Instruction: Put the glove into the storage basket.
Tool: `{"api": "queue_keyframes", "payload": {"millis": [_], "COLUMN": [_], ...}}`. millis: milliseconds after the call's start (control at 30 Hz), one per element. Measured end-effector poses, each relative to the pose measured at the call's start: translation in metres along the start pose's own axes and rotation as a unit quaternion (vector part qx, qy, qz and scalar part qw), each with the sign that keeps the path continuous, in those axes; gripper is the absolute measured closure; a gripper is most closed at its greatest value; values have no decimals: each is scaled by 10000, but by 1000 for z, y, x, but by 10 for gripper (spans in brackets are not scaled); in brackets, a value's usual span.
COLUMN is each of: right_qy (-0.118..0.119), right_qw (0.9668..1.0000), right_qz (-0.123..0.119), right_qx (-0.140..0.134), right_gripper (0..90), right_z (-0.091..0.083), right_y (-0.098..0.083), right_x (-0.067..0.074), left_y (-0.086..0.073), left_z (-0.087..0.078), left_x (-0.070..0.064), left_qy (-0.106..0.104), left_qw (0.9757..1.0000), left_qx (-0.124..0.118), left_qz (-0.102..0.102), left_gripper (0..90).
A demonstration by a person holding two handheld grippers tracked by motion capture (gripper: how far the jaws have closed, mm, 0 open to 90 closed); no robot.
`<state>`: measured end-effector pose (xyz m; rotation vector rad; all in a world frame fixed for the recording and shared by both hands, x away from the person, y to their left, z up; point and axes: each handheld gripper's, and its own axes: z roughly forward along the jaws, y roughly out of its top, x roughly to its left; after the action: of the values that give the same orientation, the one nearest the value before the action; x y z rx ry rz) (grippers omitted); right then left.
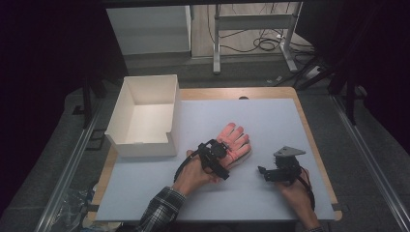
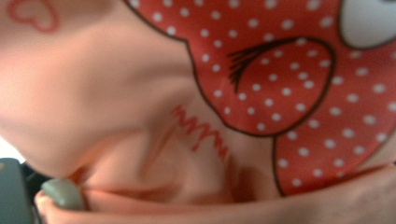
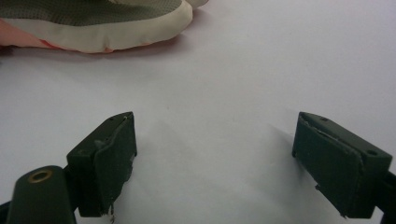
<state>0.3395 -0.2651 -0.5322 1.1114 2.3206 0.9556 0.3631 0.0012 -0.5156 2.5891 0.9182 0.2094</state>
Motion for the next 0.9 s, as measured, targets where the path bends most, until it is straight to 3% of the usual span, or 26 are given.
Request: {"api": "queue_keyframes", "payload": {"millis": [100,267,400,600,700,900], "right_qy": [1,3,-4,1,6,1], "right_qw": [10000,10000,10000,10000,10000,10000], "right_qz": [8,12,24,11,-4,1], "right_qx": [0,-4,-9,-3,-2,-7], "right_gripper": [140,140,140,140,140,140], "right_z": [0,0,0,0,0,0], "right_y": [0,0,0,0,0,0], "right_x": [0,0,0,0,0,0], "left_y": [-1,0,-1,-5,-5,-4], "left_z": [-1,-8,-12,-18,-23,-33], "left_x": [1,-3,-2,10,15,24], "left_qy": [-115,-125,-171,-500,-336,-320], "left_qw": [9999,9999,9998,9977,9978,9969], "left_qx": [-45,-47,-123,-403,-470,-563], "left_qz": [-43,83,71,-211,-319,-451], "left_gripper": [131,318,405,448,452,450]}}
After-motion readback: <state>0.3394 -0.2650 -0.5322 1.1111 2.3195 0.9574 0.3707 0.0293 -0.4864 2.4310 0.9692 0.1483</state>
